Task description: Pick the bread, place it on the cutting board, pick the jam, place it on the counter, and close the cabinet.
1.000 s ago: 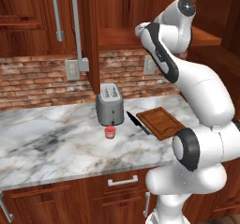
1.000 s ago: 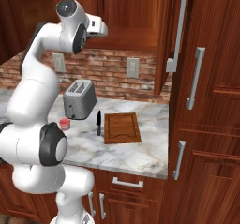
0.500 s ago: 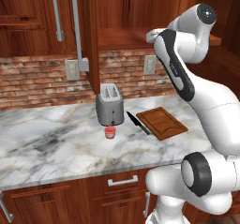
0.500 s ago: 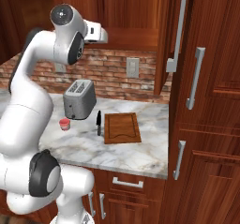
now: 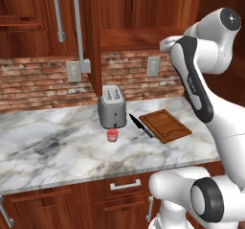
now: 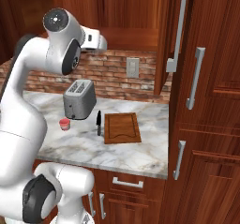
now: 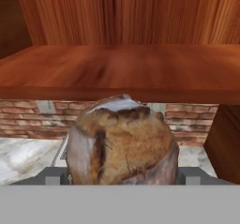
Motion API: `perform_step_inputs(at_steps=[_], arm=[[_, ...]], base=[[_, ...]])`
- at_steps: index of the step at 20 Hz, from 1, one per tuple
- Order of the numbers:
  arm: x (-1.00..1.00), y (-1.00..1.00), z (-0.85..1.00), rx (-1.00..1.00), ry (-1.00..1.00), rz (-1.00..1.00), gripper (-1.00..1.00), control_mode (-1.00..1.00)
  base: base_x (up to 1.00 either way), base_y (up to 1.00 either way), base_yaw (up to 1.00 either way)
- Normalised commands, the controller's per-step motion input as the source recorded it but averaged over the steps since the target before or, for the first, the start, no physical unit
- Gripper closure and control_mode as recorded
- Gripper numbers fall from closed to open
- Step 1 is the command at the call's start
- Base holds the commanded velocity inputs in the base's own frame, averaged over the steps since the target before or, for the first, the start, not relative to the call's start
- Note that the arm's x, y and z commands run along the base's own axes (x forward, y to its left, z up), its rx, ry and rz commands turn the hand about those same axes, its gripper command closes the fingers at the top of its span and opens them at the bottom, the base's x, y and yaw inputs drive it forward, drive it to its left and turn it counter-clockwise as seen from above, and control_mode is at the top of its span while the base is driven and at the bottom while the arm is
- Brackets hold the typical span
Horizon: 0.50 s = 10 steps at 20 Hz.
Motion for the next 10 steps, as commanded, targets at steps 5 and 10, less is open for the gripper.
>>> perform_step_inputs(at_steps=[5,10], arm=[[-0.50,-0.04,0.00,0.00,0.12,0.00,1.00,-1.00],[-0.42,0.00,0.00,0.00,0.17,0.00,1.00,-1.00]], base=[[0.00,0.00,0.00],[0.00,0.00,0.00]])
